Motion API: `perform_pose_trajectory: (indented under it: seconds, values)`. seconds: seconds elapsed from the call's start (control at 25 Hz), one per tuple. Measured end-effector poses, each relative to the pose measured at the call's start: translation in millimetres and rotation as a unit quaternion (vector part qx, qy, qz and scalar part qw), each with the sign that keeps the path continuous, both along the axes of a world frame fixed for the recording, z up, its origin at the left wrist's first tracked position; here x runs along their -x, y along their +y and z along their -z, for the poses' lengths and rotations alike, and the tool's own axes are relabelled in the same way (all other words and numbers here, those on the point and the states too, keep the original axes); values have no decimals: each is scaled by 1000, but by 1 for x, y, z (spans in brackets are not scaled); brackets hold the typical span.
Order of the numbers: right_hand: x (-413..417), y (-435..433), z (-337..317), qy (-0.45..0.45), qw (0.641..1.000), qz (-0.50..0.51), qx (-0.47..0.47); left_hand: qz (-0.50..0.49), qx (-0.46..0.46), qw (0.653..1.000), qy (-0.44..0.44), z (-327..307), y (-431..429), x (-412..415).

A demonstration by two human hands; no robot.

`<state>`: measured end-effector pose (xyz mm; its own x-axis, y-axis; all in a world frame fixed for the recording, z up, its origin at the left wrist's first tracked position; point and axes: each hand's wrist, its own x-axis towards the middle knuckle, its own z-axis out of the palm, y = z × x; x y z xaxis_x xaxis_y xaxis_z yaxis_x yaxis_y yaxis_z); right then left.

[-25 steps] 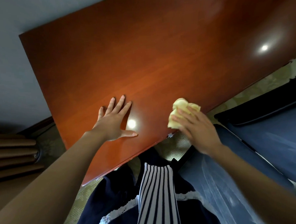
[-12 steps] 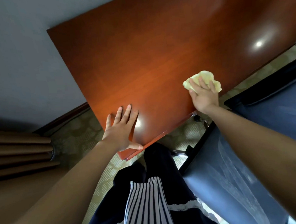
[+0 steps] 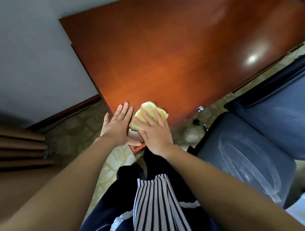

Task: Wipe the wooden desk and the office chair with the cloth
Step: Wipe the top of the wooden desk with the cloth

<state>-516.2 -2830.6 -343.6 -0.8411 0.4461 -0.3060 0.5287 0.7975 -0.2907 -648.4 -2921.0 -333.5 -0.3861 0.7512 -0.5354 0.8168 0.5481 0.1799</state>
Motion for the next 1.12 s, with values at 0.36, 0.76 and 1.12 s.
perform_pose_trajectory:
  seconds: [0.36, 0.76, 1.12]
  values:
    - [-59, 48, -6, -3, 997, -72, 7, 33, 4, 999, 7, -9, -2, 10]
    - [-13, 177, -8, -38, 999, 8, 15, -130, -66, 989, 19, -2, 3, 24]
    - [114, 215, -7, -102, 990, -99, -19, -263, -28, 963, -46, -8, 16, 31]
